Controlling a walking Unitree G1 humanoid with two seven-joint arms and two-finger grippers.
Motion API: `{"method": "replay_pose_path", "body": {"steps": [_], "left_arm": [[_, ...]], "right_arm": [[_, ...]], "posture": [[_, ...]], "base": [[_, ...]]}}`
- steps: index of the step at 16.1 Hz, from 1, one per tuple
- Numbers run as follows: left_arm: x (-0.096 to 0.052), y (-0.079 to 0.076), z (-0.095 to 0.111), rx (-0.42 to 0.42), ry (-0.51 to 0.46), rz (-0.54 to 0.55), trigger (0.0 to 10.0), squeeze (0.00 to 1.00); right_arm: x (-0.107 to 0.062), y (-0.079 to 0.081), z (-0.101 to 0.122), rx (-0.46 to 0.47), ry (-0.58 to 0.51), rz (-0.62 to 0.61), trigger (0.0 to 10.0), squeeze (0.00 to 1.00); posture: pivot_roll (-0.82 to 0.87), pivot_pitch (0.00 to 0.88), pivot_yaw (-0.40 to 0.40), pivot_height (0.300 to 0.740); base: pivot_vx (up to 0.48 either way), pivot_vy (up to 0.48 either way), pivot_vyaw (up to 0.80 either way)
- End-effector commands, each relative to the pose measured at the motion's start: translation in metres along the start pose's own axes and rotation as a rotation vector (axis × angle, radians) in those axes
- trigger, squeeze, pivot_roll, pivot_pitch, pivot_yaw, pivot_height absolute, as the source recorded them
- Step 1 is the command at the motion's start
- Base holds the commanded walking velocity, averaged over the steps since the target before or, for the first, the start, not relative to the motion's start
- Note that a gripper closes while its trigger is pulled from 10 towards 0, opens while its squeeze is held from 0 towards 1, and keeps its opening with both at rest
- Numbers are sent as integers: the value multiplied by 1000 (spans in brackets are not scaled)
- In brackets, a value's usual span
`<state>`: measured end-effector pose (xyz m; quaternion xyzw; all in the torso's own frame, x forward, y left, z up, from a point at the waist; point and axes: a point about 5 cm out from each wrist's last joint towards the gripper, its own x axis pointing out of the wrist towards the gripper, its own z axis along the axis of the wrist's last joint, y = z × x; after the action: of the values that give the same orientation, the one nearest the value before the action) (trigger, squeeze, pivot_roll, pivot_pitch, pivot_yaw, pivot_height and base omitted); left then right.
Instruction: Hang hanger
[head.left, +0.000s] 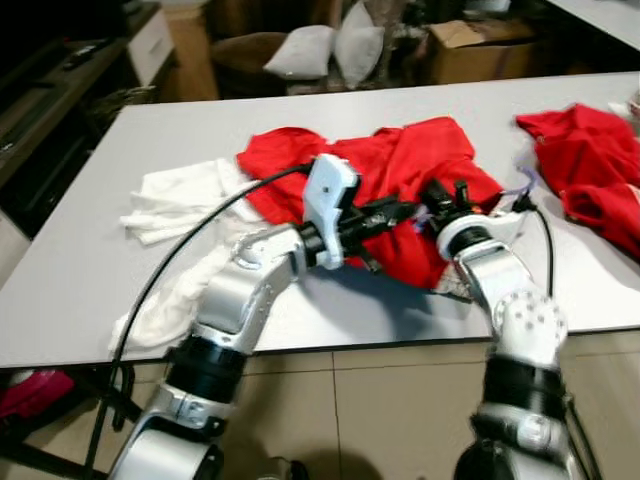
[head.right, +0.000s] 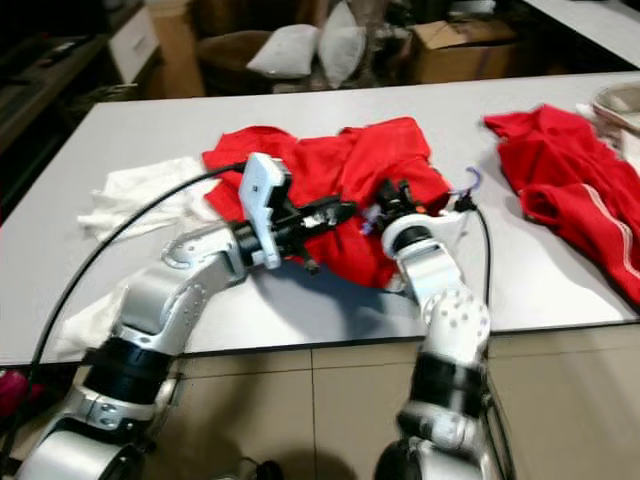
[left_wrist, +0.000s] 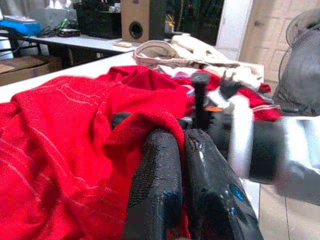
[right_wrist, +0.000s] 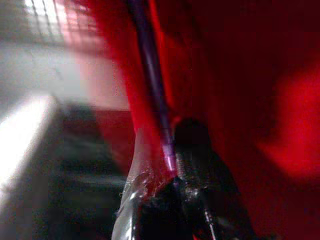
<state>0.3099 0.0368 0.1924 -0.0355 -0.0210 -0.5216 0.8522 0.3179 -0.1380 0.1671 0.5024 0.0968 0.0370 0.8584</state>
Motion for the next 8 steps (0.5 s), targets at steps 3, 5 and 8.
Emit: {"method": "replay_pose_path", "body": {"steps": [3, 5, 8], "left_arm": [[-5, -9, 4, 19, -1, -30, 0, 0], [-8, -12, 1, 33, 21, -38, 0, 0], [-12, -15, 1, 62, 49, -71, 0, 0]], "right_arm": [[-14, 8, -20, -80, 76, -45, 10000, 0], [-22, 13, -29, 310, 97, -2, 10000, 0], [-30, 4, -33, 53, 146, -75, 10000, 0]], "posture": [[-93, 0, 148, 740], [-93, 0, 152, 740], [-99, 0, 157, 740]], "base": [[0, 0, 0], [0, 0, 0], [0, 0, 0]]}}
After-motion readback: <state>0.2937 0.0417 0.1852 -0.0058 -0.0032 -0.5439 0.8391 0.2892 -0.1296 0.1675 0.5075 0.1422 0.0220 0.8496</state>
